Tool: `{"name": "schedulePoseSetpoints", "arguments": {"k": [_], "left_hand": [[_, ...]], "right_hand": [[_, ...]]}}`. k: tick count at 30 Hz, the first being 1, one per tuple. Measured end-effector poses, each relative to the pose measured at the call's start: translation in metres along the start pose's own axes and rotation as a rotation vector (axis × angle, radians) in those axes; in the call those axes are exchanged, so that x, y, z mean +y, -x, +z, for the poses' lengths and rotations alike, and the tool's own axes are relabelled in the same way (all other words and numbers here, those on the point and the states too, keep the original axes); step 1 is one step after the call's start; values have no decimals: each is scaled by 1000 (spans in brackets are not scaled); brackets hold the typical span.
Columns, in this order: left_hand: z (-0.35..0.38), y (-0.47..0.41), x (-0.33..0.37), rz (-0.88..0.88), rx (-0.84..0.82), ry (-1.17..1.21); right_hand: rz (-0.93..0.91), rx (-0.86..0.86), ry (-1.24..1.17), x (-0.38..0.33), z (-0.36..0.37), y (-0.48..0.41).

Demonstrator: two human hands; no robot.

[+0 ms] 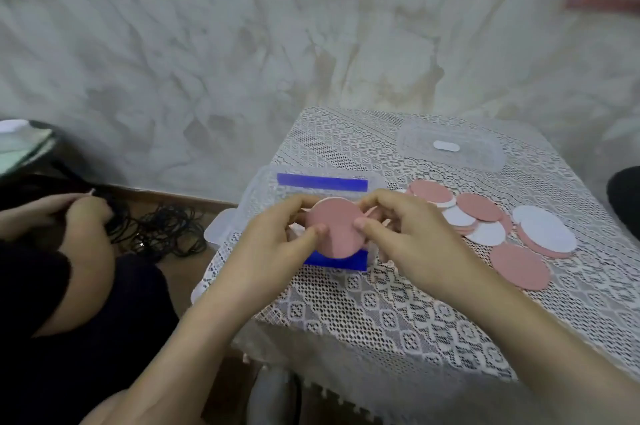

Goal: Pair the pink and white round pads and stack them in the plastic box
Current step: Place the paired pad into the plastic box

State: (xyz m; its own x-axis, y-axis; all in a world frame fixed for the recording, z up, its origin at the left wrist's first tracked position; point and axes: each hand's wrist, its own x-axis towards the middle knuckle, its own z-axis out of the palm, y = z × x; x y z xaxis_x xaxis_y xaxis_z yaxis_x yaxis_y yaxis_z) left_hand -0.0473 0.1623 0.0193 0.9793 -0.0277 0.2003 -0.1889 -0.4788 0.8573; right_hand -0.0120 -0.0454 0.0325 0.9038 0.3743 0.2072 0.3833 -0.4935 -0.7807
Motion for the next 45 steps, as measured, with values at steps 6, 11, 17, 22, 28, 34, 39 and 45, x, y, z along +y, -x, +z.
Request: {"name": "schedulePoseSetpoints", "arguments": {"k": [6,11,17,22,28,34,39,45], "left_hand": [[-47,0,-24,-34,275,-372],[-53,-6,-37,-87,189,-415],[-53,-9,-48,-137,121,-345],[-55,-9,-50,-145,115,-358],[-53,-9,-54,-115,140,-327],[-52,-9,-53,-126,136,-326],[-51,-9,-53,-120,147,-319],[-51,-7,-52,-133,150,-300]], "right_hand": [[54,-19,-32,-19,15,-45],[90,-106,165,-26,38,-91],[109,-184,480,-22,70,-118],[36,-168,665,-20,79,-126],[27,-161,557,-15,74,-127],[44,-315,573,-17,70,-120],[47,-405,633,-23,69,-118],[18,-469,701,-21,74,-118]]}}
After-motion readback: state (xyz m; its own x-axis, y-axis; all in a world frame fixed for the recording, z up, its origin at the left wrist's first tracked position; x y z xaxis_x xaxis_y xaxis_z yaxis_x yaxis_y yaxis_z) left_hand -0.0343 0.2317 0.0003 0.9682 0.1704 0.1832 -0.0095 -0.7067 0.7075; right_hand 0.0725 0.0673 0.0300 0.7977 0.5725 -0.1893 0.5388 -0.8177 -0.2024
